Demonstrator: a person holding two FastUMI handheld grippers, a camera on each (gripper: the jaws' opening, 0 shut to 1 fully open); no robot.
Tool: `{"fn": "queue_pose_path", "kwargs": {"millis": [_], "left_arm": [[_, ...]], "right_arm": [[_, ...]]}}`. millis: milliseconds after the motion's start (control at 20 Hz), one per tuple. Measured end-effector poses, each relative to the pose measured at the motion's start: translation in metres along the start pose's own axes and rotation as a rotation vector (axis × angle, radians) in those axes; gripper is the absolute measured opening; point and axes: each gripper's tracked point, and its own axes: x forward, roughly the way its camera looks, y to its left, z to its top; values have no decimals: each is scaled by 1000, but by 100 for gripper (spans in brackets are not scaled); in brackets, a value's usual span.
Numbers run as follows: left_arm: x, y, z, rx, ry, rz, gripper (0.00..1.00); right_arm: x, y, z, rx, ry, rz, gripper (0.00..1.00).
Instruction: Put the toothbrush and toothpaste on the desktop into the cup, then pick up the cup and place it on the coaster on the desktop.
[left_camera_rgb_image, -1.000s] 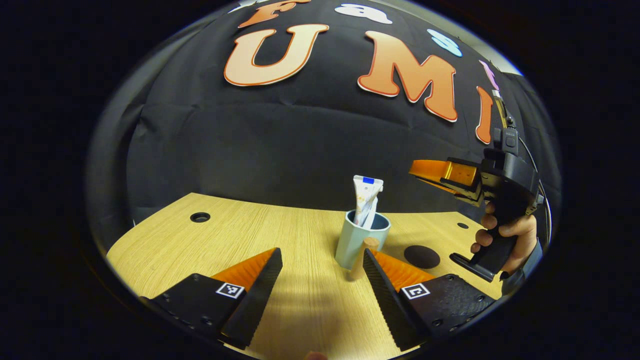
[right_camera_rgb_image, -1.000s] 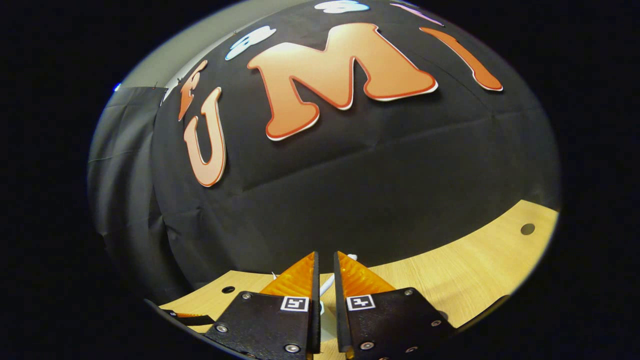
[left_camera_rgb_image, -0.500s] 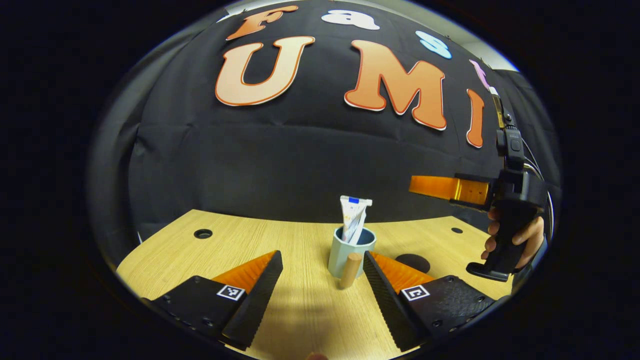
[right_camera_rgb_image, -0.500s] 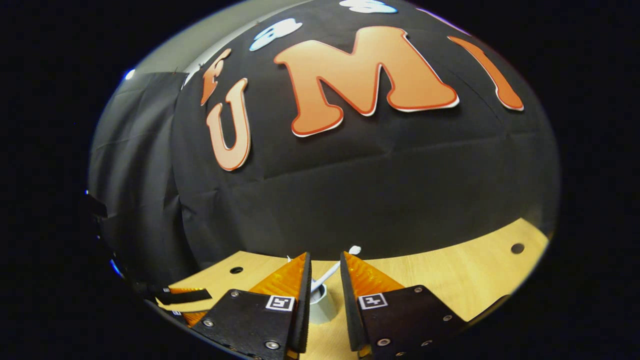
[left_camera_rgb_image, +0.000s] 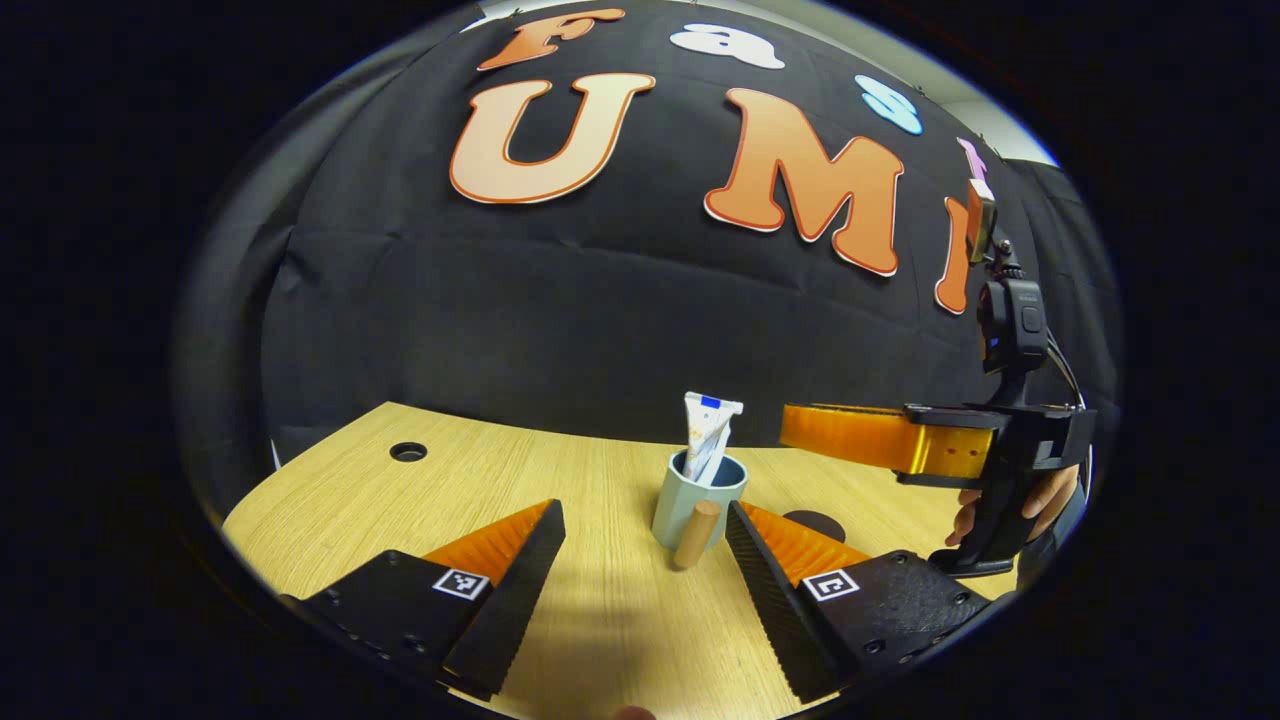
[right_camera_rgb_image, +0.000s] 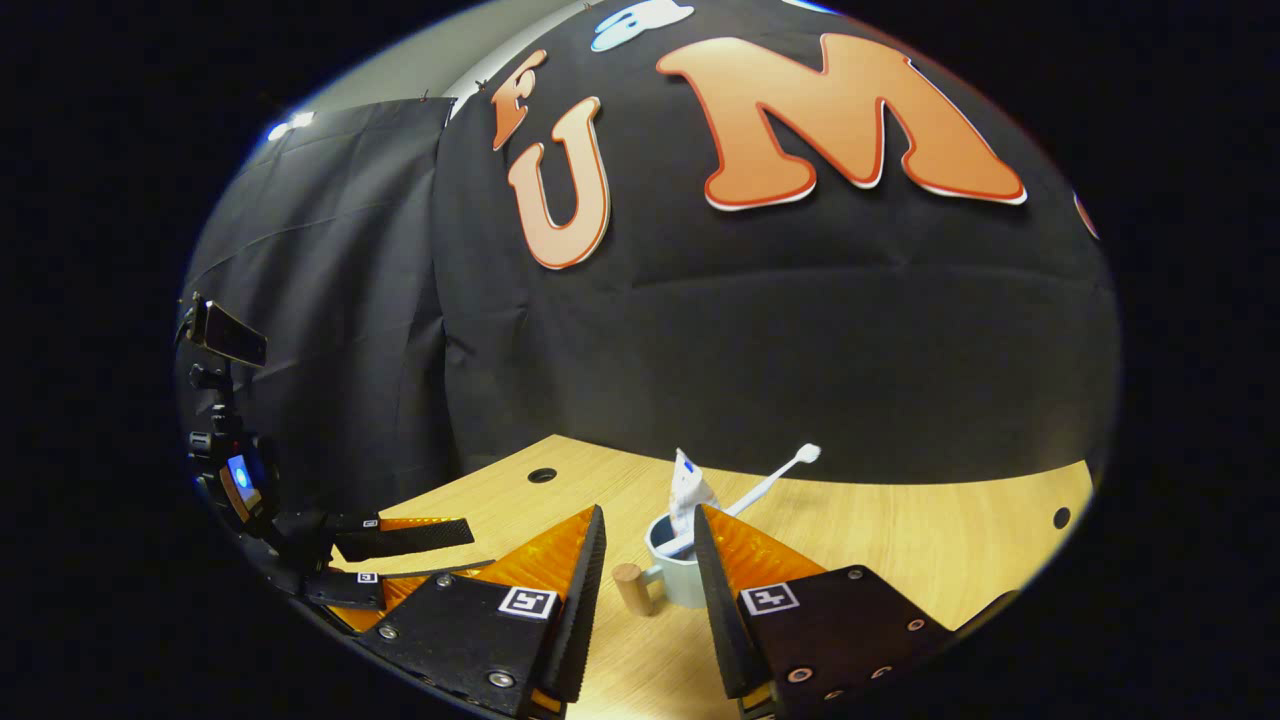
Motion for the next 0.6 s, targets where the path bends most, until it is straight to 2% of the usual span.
{"fn": "queue_pose_path", "kwargs": {"millis": [200,350,500,600], "left_arm": [[1,13,-1,28,-1,23,97],[6,17,-4,42,6,29,97],[11,20,-10,49,18,30,97],[13,20,-13,48,23,28,97]], "right_arm": [[28,-15,-2,37,8,-40,52],[43,-20,-7,55,43,-43,53],[55,-25,-12,69,74,-48,48],[63,-35,-23,61,125,-94,40]]}}
